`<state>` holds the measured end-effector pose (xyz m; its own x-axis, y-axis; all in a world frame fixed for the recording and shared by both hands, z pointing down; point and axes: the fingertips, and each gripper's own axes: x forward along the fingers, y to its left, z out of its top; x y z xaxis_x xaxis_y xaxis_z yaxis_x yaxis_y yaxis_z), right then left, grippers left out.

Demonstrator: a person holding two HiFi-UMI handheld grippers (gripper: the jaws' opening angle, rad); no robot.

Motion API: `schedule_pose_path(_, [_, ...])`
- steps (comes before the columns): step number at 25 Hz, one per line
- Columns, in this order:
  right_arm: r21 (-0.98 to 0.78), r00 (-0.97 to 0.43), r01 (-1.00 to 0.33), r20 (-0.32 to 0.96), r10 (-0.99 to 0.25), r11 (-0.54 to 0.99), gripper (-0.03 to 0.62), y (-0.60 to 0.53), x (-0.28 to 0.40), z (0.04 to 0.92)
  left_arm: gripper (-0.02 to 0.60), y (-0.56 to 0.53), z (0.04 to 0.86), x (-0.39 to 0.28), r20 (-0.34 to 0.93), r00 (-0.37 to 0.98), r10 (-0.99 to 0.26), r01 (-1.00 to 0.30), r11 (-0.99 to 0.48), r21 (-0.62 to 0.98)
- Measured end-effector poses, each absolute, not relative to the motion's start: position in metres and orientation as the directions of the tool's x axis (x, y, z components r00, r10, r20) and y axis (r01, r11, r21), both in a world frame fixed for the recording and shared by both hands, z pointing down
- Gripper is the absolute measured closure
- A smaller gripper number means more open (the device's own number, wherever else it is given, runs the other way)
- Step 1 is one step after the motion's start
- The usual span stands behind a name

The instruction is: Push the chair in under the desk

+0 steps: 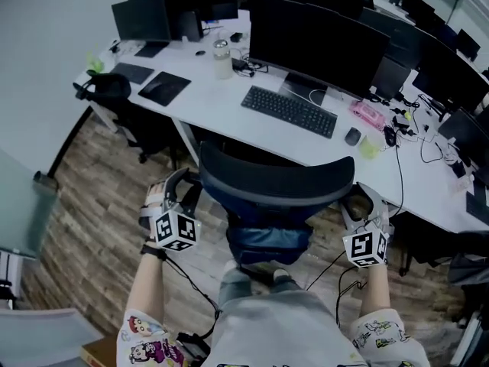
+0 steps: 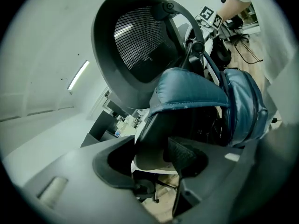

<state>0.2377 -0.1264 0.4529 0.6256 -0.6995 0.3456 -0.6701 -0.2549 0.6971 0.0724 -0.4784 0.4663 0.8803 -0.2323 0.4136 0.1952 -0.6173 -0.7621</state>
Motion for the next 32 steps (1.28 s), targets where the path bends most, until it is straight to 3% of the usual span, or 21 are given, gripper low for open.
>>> schedule_pose_path(12, [0.693,0.741,-0.611,0.331,-0.584,-0.382,0.350,-0.154,0.226,0.454,0.350,-0.530,0.464,0.125,0.410,0.908,-0.085,0.294,-0.567,-0.770])
schedule_pose_path(32, [0.694,0.801,-0.563,0.324,-0.504,-0.449,0.347,-0.175,0.256,0.453,0.348,-0.558,0.462,0.184,0.393,0.919,-0.019,0.318,-0.552,-0.771])
